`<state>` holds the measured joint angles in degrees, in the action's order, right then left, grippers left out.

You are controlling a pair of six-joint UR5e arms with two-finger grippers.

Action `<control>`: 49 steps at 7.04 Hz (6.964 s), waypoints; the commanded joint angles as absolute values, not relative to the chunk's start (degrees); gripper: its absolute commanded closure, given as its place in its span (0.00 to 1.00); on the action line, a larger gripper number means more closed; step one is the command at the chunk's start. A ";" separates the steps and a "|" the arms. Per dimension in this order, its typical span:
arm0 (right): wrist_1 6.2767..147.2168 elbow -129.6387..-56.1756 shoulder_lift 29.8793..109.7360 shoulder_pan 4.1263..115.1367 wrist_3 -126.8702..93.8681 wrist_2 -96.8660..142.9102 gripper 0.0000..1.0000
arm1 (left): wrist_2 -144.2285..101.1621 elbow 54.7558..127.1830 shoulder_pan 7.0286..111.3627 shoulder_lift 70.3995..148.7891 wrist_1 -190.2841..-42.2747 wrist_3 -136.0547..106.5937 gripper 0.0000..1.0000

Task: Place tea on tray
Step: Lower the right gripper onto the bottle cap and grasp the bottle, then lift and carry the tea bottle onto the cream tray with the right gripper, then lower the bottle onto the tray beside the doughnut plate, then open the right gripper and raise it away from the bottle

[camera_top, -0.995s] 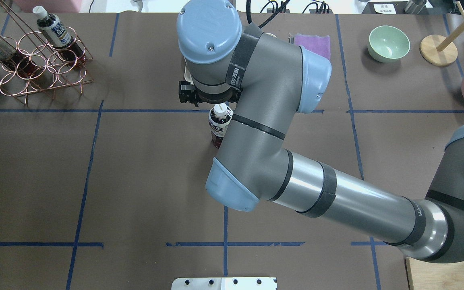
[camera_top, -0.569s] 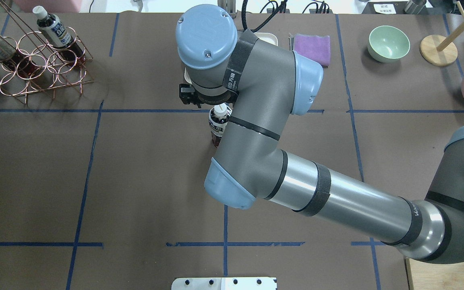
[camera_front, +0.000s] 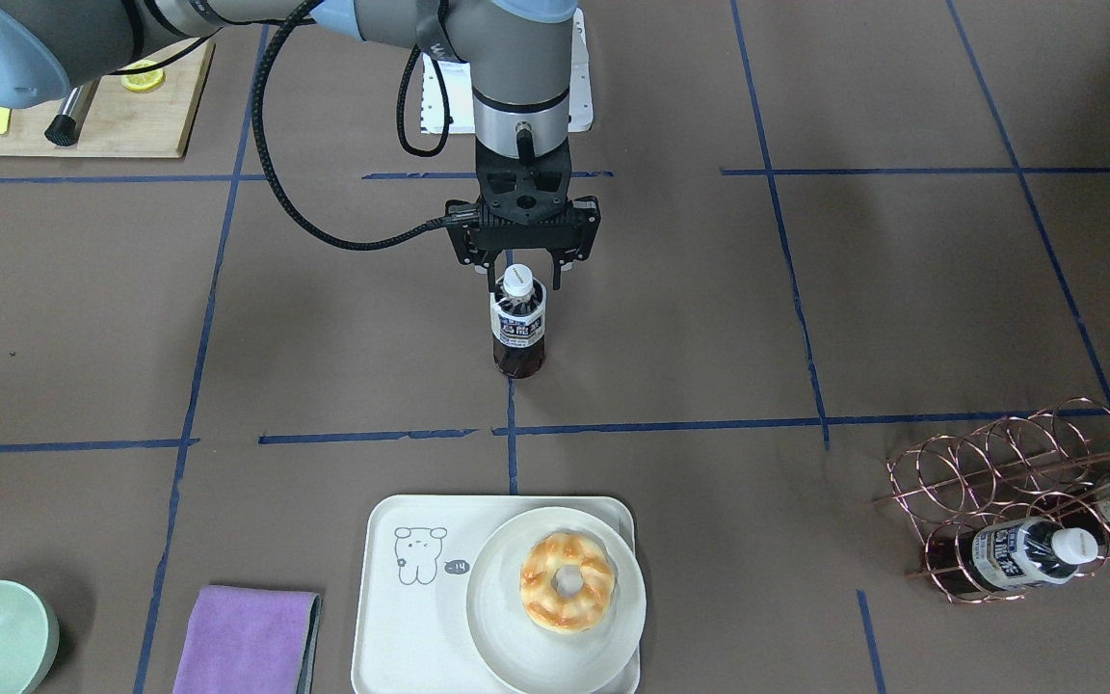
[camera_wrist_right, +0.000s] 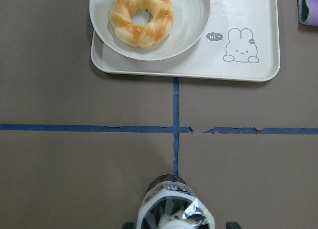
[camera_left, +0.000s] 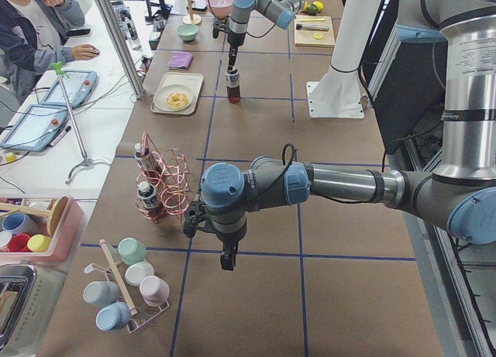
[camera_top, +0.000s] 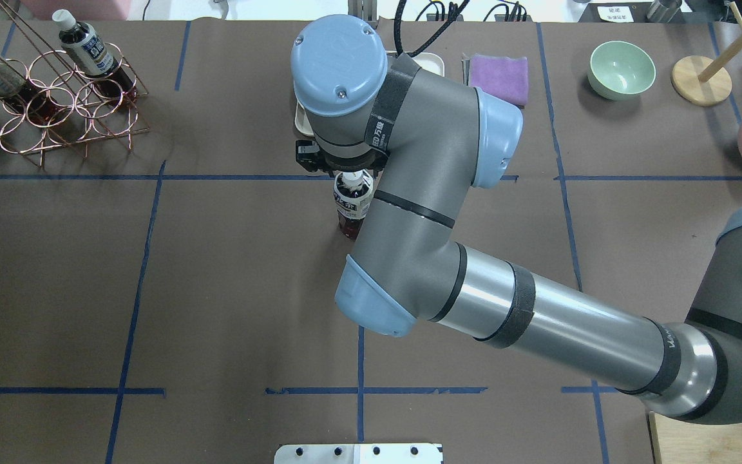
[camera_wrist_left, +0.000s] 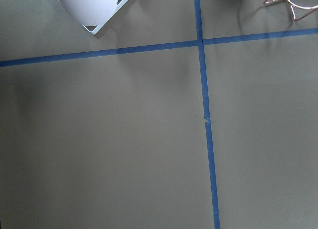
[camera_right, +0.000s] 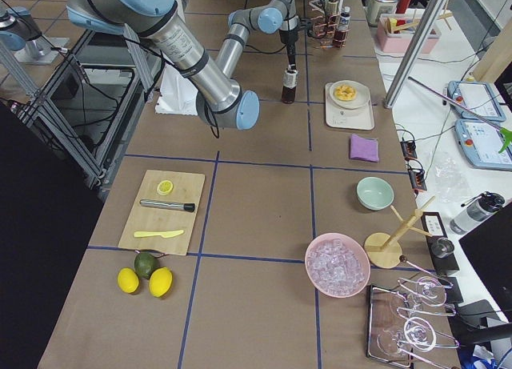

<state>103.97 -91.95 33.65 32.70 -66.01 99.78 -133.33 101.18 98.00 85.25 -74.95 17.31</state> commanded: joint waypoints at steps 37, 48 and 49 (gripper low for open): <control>87.45 -63.98 27.51 51.68 -51.50 112.15 0.53 | -133.33 100.55 98.00 85.25 -77.78 17.40 0.00; 94.44 -87.02 45.55 61.86 -34.62 124.28 0.00 | -133.33 100.55 98.00 85.34 -77.87 17.40 0.00; 100.57 -93.02 50.66 64.14 -27.32 125.15 0.00 | -133.24 100.63 98.00 85.17 -77.87 17.32 0.00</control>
<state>94.41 -85.17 43.84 61.64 -35.90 124.14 -133.31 100.55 98.00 85.30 -77.87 17.38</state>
